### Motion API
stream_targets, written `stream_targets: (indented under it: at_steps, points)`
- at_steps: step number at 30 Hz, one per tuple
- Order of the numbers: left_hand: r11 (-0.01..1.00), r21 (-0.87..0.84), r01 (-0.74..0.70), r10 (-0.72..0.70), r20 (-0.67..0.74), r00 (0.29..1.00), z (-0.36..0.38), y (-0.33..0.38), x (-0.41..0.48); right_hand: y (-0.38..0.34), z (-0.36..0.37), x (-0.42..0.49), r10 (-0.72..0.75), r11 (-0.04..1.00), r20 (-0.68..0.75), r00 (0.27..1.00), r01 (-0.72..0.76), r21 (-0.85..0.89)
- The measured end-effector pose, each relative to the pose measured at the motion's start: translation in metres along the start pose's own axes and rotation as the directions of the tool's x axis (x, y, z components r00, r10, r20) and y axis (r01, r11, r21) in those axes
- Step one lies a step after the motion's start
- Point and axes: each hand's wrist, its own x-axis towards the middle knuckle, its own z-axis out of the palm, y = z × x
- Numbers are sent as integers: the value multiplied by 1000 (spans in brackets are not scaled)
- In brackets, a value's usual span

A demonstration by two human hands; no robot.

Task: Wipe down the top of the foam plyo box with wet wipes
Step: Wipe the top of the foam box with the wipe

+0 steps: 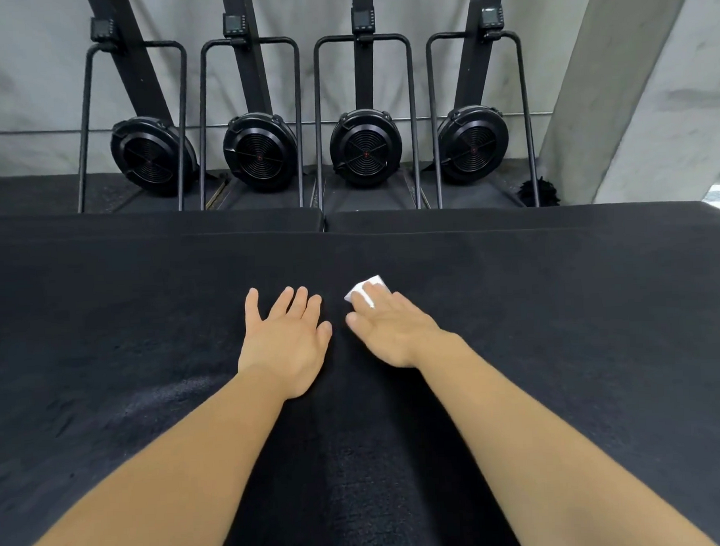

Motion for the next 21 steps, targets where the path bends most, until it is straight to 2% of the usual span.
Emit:
stream_targets:
  at_steps: [7,11,14,17,21]
  points:
    - [1000,-9,6,-6,0,1000,3,-1,2,74,-45,24,313,950,-93,945,-313,7]
    - [1000,-12,4,-4,-7,1000,5,-1,3,77,-45,25,419,908,-96,903,-417,44]
    - [1000,-10,3,-3,-16,1000,5,-1,3,49,-29,20,393,918,-122,911,-396,6]
    - [1000,-16,7,-7,-16,1000,4,0,2,11,-6,10,276,960,-125,953,-280,-15]
    - [1000,1,-18,18,-16,1000,3,-2,1,-34,21,2,147,989,-10,989,-147,5]
